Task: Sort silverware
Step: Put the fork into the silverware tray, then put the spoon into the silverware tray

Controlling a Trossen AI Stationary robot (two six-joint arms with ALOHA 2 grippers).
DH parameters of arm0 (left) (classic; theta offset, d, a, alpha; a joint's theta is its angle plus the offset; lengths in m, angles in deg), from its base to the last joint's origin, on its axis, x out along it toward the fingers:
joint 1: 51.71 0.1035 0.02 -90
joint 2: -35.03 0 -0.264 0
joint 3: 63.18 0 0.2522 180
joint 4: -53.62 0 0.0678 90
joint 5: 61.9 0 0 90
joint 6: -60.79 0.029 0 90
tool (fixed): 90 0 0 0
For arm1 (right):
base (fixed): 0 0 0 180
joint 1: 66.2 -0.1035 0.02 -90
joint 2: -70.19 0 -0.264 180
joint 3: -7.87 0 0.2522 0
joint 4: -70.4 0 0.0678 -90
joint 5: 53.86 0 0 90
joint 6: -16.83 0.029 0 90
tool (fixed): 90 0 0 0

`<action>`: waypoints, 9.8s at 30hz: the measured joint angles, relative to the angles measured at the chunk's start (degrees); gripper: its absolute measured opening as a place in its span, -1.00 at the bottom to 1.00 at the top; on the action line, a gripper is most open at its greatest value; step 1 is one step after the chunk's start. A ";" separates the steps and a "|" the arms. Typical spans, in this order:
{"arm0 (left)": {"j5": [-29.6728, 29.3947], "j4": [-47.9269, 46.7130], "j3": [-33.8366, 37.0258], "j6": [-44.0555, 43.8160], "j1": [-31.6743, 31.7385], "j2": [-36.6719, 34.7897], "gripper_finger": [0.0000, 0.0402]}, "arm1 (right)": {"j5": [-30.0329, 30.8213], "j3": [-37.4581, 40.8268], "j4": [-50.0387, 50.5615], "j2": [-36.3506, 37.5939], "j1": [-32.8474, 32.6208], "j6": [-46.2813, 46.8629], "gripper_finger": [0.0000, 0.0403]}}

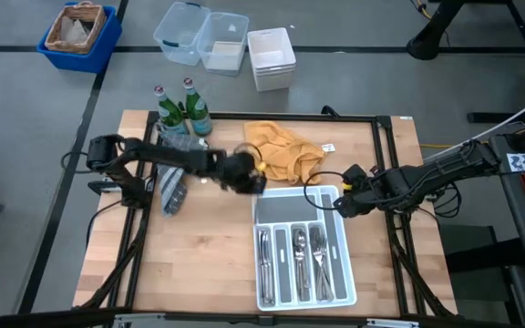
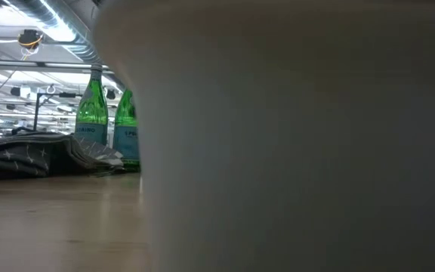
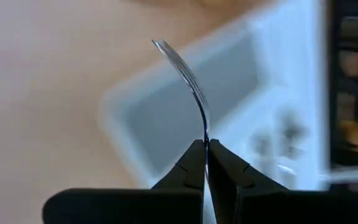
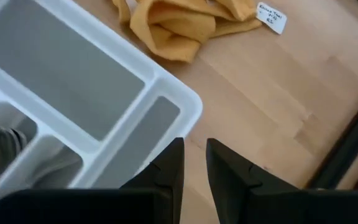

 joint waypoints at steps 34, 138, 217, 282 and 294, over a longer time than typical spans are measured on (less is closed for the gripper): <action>-34.94 24.93 -38.73 -15.48 -28.11 39.03 -1.00 | -5.55 0.00 -13.78 -0.11 -0.02 -14.36 -0.64; -17.30 -45.59 -8.35 17.91 28.58 12.47 -0.59 | 0.00 26.84 -23.92 61.68 -0.02 -32.20 -0.64; -15.12 -35.33 -1.49 10.43 29.45 10.77 -0.95 | 0.00 26.80 -23.86 61.66 0.00 -32.18 -0.64; -33.01 38.20 -10.96 -22.59 -24.14 16.70 -0.99 | -25.47 45.33 -58.20 67.84 0.00 -51.55 -0.64; -31.87 38.33 -17.84 -24.85 -31.97 24.67 -0.99 | -23.83 51.87 -61.32 67.87 0.00 -48.35 -0.64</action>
